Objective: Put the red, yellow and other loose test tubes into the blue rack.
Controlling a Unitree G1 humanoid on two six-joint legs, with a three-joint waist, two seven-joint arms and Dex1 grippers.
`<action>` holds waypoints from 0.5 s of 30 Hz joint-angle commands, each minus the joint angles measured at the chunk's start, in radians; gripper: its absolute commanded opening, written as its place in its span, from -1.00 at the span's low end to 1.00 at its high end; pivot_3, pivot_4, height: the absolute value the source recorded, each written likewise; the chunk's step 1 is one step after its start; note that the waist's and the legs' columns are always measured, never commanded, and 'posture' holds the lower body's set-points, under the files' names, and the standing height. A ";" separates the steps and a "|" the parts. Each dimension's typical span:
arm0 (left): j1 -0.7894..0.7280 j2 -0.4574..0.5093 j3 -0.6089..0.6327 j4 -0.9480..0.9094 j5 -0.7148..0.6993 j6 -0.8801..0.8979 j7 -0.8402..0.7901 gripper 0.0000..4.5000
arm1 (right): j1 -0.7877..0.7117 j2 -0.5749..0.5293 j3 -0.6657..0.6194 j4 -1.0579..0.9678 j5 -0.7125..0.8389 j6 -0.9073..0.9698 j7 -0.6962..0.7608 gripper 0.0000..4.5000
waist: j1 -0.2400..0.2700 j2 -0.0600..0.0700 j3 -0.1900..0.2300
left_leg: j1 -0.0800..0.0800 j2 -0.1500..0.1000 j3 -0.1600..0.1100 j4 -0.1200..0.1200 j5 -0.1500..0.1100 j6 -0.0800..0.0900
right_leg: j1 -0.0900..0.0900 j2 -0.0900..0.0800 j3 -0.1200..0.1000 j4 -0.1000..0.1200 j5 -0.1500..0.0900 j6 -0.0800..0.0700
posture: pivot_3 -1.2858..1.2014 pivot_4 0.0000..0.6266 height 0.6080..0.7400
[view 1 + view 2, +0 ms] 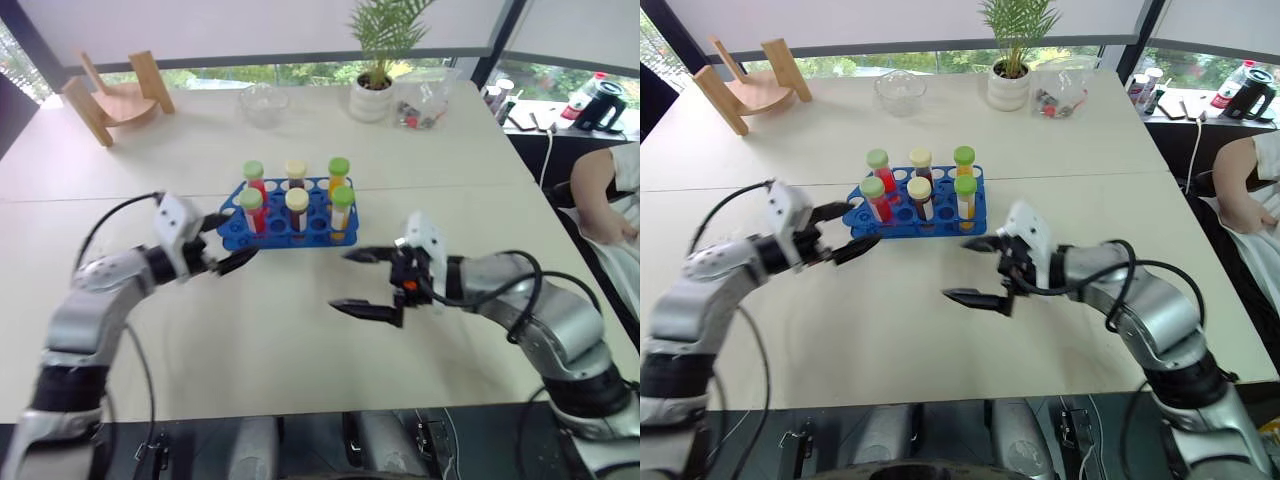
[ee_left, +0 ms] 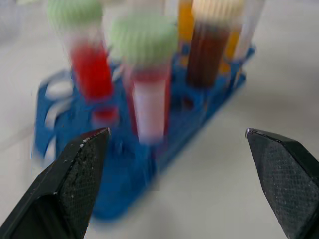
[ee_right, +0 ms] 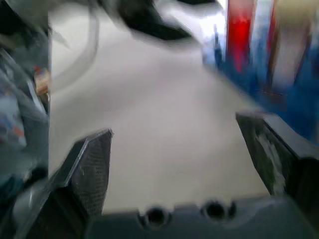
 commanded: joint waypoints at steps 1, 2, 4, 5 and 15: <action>0.132 0.102 0.071 -0.107 -0.066 0.101 -0.092 0.98 | 0.063 -0.075 -0.025 -0.003 -0.013 -0.039 0.071 0.95 | 0.002 0.000 0.000 | 0.000 0.000 0.000 0.000 0.000 0.000 | 0.000 0.000 0.000 0.000 0.000 0.000 | 0.03 -0.52 1.00; 0.166 0.119 0.084 -0.116 -0.082 0.125 -0.104 0.98 | 0.072 -0.080 -0.030 0.007 -0.014 -0.044 0.075 0.95 | 0.001 0.000 0.000 | 0.000 0.000 0.001 0.001 0.000 0.000 | 0.001 0.000 0.000 0.000 0.000 0.000 | 0.03 -0.52 1.00; 0.204 0.128 0.116 -0.108 -0.111 0.163 -0.105 0.98 | 0.082 -0.083 -0.032 0.028 -0.019 -0.060 0.081 0.95 | 0.002 0.000 0.000 | 0.001 0.000 0.002 0.001 0.000 0.000 | 0.001 -0.001 0.001 0.000 0.000 0.000 | 0.03 -0.52 1.00; 0.213 0.129 0.123 -0.100 -0.109 0.162 -0.102 0.98 | 0.079 -0.080 -0.028 0.038 -0.027 -0.065 0.079 0.95 | 0.003 0.000 0.000 | 0.001 0.000 0.002 0.002 0.000 0.000 | 0.001 0.000 0.001 0.000 0.000 0.000 | 0.03 -0.52 1.00; 0.235 0.116 0.135 -0.073 -0.090 0.129 -0.092 0.98 | -0.005 -0.047 -0.003 0.077 -0.043 -0.050 0.070 0.95 | 0.002 0.000 0.000 | 0.001 0.000 0.001 0.001 0.000 0.000 | 0.001 0.000 0.001 0.000 0.000 0.000 | 0.03 -0.52 1.00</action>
